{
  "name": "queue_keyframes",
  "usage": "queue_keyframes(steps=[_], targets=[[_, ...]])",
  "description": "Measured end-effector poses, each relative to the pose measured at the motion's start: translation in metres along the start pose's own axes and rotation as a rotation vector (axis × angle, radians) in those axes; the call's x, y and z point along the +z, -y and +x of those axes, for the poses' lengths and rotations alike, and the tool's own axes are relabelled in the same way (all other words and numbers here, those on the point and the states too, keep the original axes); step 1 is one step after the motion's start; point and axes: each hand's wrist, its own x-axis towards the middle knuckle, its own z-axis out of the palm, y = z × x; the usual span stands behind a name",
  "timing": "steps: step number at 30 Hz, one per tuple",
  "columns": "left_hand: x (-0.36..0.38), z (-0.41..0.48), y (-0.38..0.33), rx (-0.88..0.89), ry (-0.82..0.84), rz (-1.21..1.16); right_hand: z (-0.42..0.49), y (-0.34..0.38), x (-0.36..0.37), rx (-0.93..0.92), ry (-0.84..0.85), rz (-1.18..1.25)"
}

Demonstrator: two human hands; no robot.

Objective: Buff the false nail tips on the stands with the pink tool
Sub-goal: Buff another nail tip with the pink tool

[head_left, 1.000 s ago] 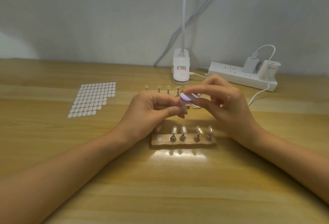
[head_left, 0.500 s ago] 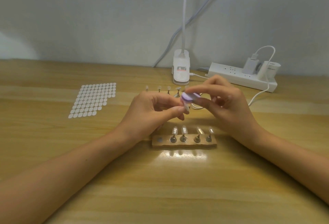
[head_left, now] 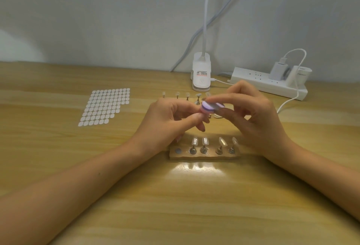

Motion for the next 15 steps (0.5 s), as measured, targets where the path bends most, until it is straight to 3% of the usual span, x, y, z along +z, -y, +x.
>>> queue_keyframes(steps=[15], targets=[[-0.0022,0.0011,-0.0009,-0.029,0.059,-0.049,-0.0014,0.0014,-0.0003,-0.045,0.023,0.018]])
